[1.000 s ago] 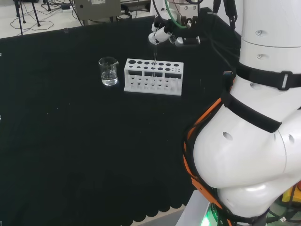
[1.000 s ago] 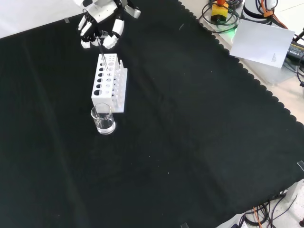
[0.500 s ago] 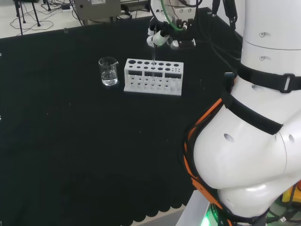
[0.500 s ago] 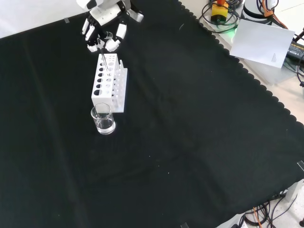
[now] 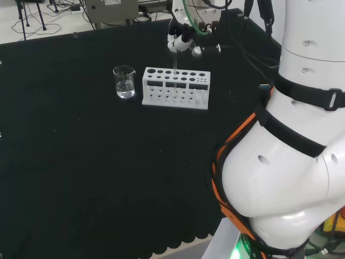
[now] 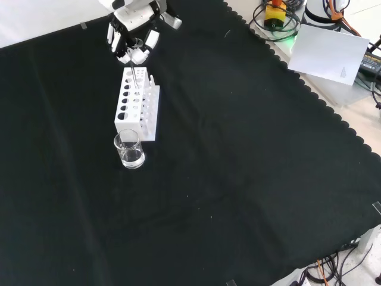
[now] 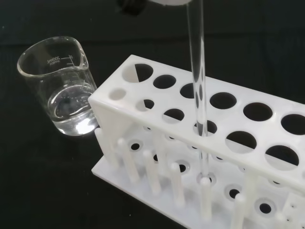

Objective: Take the glass rod from the white test tube rack.

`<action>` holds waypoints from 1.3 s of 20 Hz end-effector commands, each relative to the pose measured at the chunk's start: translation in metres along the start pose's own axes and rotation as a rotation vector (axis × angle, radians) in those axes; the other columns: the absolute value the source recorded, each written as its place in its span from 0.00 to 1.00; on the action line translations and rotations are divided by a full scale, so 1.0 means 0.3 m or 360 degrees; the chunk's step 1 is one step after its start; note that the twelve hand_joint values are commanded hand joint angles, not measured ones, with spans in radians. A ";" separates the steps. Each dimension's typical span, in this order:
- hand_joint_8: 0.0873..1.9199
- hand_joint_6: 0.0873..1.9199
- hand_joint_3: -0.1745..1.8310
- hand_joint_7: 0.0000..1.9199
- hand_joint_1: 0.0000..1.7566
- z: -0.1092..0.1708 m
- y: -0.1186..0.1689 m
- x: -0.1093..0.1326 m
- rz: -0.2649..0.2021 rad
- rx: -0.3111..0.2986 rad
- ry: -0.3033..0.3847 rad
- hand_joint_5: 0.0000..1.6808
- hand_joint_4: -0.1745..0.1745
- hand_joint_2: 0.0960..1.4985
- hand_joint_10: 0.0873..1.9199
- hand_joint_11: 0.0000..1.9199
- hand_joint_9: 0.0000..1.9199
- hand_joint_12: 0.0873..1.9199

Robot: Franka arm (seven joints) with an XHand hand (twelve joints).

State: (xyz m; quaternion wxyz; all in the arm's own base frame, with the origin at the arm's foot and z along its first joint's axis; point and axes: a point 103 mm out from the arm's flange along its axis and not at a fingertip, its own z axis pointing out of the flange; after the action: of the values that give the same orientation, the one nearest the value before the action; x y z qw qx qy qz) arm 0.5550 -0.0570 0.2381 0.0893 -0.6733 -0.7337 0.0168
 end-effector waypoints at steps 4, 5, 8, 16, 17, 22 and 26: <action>0.54 0.54 0.30 0.60 0.70 -0.036 -0.003 0.029 0.0020 -0.0085 -0.0050 0.57 0.00 0.58 0.41 0.59 0.90 0.54; 0.53 0.54 0.33 0.66 0.68 -0.043 -0.007 0.030 0.0027 -0.0105 -0.0058 0.58 0.00 0.56 0.40 0.60 0.90 0.52; 0.51 0.51 0.41 0.76 0.67 -0.077 -0.018 0.026 0.0058 -0.0155 -0.0017 0.63 0.00 0.47 0.38 0.63 0.91 0.46; 0.47 0.42 0.51 0.81 0.69 -0.241 -0.064 0.059 0.0068 -0.0157 -0.0008 0.72 0.00 0.35 0.32 0.65 0.93 0.40; 0.46 0.41 0.51 0.81 0.69 -0.264 -0.072 0.068 0.0064 -0.0157 -0.0014 0.73 0.00 0.34 0.32 0.65 0.93 0.40; 0.44 0.37 0.52 0.82 0.69 -0.363 -0.112 0.108 0.0056 -0.0177 -0.0036 0.76 0.00 0.33 0.30 0.65 0.94 0.40; 0.43 0.34 0.52 0.83 0.70 -0.417 -0.124 0.129 0.0043 -0.0207 -0.0037 0.77 0.00 0.31 0.29 0.66 0.94 0.39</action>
State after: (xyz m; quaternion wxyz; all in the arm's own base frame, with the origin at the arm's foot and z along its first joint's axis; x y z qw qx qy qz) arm 0.5386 -0.0414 0.3471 0.0449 -0.6900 -0.7221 -0.0204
